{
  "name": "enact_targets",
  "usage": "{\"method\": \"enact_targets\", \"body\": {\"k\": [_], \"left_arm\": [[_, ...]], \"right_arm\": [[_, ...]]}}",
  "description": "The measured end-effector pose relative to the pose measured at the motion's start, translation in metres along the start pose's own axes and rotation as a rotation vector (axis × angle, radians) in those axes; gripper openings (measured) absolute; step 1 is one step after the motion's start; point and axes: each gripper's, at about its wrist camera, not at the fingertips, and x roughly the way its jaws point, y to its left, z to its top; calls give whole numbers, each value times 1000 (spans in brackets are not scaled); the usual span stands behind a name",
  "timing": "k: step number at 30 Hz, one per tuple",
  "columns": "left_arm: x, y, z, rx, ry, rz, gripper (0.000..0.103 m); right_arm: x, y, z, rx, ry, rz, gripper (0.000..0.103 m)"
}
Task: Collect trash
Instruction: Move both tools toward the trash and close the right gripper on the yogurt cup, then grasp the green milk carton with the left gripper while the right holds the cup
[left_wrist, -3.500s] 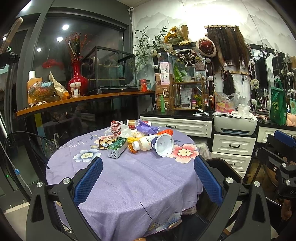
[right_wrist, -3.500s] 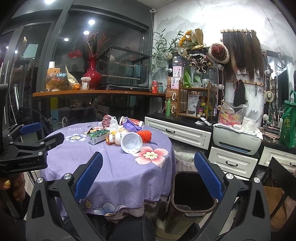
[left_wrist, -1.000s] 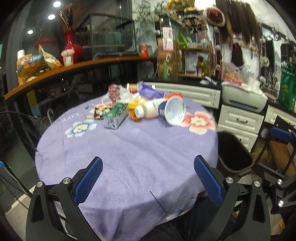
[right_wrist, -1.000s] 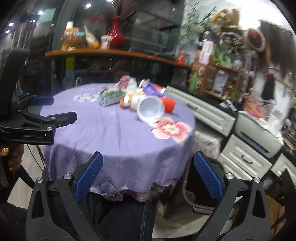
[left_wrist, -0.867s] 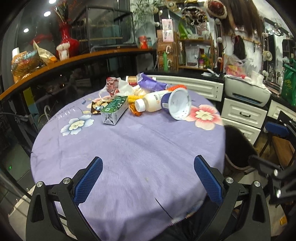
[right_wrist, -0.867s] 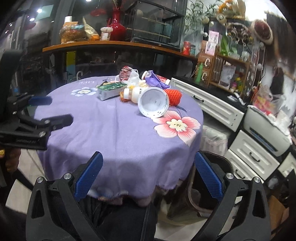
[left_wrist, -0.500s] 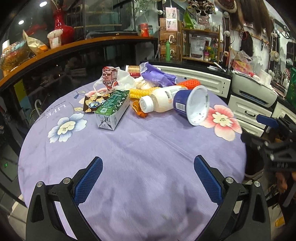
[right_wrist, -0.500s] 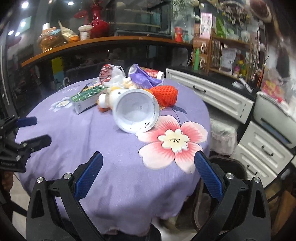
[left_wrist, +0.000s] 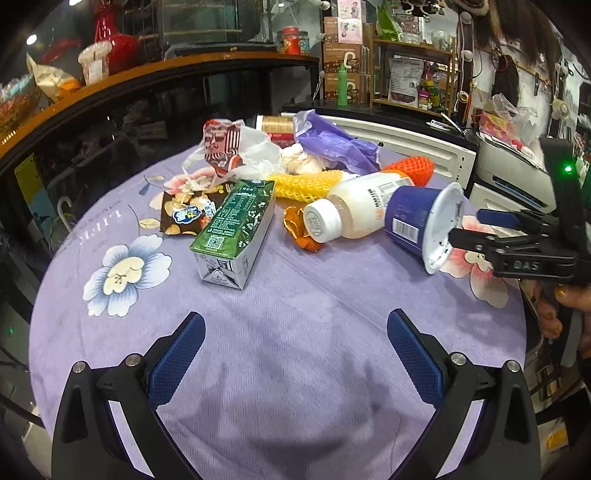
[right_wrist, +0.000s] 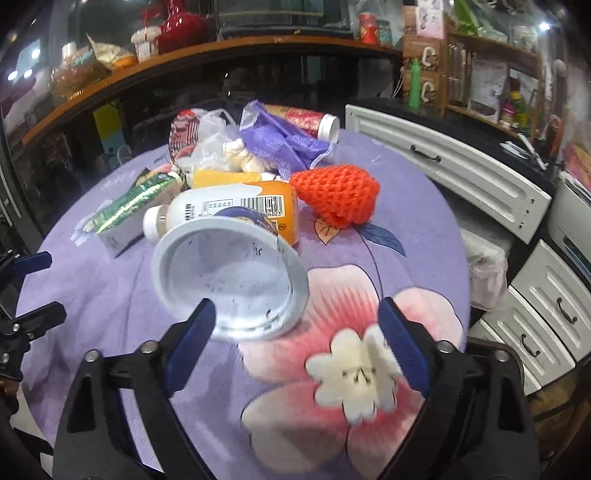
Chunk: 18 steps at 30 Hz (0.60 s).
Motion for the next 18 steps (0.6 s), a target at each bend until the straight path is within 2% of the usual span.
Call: {"method": "enact_targets", "body": {"k": [4,8,10,12,16,18], "left_arm": [[10,11,7,-21,22,-2,98],[14,23,17,-17,16,18,98],[17,28,22,-8,16,29,98],[22,32,28,5,27,32,98],[36,43,39,17,59,30,98],[46,48,45,13,88,18,98]], "right_arm": [[19,-1,11,-20,21,0,71],[32,-3,17,-9,51,31,55],[36,-3,17,-10,63,42,43],[38,0,17,-13,77,70,21],[31,2,15,-1,70,121,10],[25,4,13,-2,65,133,9]]}}
